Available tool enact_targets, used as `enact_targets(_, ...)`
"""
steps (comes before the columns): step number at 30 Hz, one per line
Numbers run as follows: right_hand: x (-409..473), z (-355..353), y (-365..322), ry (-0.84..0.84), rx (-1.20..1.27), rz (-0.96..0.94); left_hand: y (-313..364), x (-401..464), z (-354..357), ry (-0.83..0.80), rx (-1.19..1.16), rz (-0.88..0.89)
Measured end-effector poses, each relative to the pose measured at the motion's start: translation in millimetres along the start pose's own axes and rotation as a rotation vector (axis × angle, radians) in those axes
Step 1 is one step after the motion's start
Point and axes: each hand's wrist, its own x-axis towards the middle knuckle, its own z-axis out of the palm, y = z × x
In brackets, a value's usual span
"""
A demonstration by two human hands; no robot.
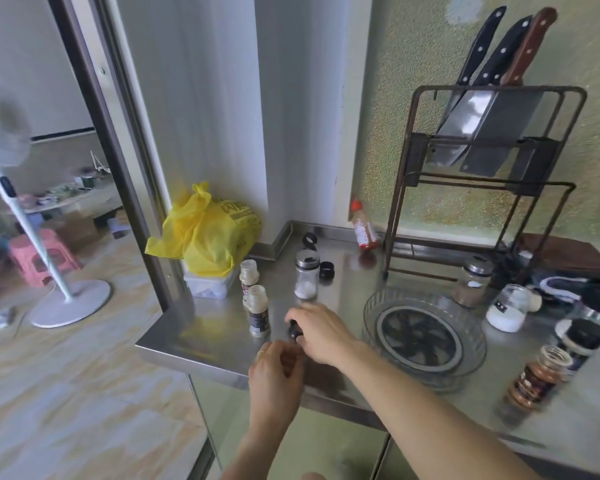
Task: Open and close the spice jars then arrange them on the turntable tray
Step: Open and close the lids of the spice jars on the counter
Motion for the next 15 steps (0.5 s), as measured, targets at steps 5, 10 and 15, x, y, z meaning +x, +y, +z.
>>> enact_targets(5,-33.9,-46.0,21.7,0.105,0.035,0.048,30.4,-3.5,4.4,-0.115,-0.022,-0.016)
enact_targets(10,-111.1,-131.3,80.7,0.25,0.084,0.19,118.5,-36.0,38.8,-0.209,-0.121,0.278)
enact_targets(15,-201.2,-183.4,145.0,0.386,0.183,0.414,196.3,-78.2,104.7,-0.43,-0.176,0.449)
